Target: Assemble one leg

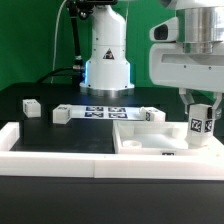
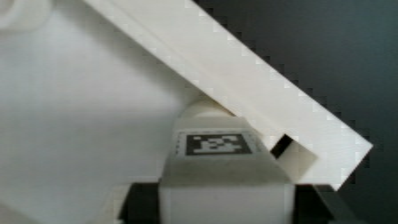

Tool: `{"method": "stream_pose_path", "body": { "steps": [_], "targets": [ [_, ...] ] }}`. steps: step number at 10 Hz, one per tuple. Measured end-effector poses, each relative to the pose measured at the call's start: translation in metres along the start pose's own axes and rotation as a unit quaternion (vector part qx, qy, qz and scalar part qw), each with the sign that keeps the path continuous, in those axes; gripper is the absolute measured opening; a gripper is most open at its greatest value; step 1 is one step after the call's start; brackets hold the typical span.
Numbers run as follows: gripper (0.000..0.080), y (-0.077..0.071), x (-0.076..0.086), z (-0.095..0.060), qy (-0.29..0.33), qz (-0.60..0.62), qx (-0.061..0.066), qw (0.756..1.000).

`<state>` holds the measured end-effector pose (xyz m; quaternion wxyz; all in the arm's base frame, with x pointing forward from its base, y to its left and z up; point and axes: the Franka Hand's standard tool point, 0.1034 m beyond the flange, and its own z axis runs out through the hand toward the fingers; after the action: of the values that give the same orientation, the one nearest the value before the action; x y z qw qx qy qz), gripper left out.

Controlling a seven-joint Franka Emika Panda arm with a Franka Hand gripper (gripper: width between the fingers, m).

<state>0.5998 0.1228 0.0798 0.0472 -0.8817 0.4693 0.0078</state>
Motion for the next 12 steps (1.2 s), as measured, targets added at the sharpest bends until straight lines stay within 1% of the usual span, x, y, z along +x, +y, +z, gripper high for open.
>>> {"method": "stream_pose_path", "body": {
  "steps": [1,3,4,5,6,7,8,9,10,12],
  "targets": [
    [0.0292,-0.0004,-0.0002,0.0001,0.001,0.054,0.0,0.999],
    [0.0301,-0.0006,-0.0003,0.0001,-0.005,0.088,0.003,0.996],
    [0.0301,-0.0007,-0.0006,0.0002,-0.005,0.072,0.003,0.997],
    [0.0481,-0.0006,-0.0003,0.0001,-0.005,0.051,0.003,0.999],
    [0.0614,-0.0011,0.0002,-0.0004,-0.005,0.02,0.003,1.0],
    [0.0614,-0.0007,0.0005,-0.0004,-0.005,-0.017,0.003,1.0],
    [0.0642,-0.0002,0.0009,-0.0002,-0.003,-0.097,0.001,0.995],
    [0.0648,-0.0011,0.0008,-0.0007,-0.003,-0.163,0.002,0.987],
    [0.0648,-0.0019,-0.0009,-0.0012,0.0,-0.231,-0.005,0.973],
    [0.0649,-0.0032,-0.004,-0.0014,0.014,-0.375,-0.024,0.926]
  ]
}}
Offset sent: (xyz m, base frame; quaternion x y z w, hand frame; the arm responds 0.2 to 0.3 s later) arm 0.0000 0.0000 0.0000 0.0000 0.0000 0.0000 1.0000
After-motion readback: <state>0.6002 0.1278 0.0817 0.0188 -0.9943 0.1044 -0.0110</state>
